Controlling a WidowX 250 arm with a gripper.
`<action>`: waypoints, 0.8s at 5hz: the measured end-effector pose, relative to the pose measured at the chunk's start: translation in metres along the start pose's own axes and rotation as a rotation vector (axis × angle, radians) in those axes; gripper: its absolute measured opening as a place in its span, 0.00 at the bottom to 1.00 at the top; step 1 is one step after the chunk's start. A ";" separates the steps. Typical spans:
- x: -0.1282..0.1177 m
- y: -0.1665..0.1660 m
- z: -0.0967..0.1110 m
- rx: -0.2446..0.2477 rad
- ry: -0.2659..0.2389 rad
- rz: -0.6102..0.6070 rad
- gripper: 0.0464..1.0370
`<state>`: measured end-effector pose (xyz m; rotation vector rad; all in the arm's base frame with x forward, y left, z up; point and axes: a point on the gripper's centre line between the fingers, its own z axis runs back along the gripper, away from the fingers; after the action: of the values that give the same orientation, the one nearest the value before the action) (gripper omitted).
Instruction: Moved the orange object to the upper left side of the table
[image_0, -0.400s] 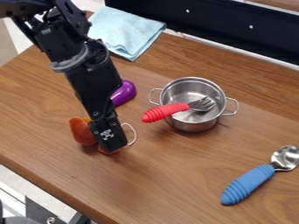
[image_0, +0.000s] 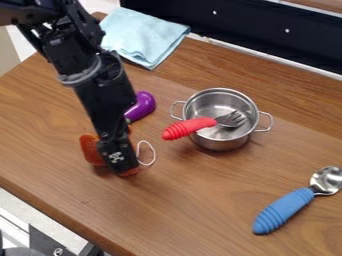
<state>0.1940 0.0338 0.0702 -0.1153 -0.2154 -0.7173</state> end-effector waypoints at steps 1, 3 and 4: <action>-0.008 0.015 -0.002 0.029 0.013 -0.056 0.96; -0.014 0.042 -0.029 0.108 0.069 -0.040 0.96; -0.016 0.041 -0.042 0.080 0.089 -0.039 0.96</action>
<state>0.2159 0.0672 0.0242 -0.0026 -0.1619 -0.7499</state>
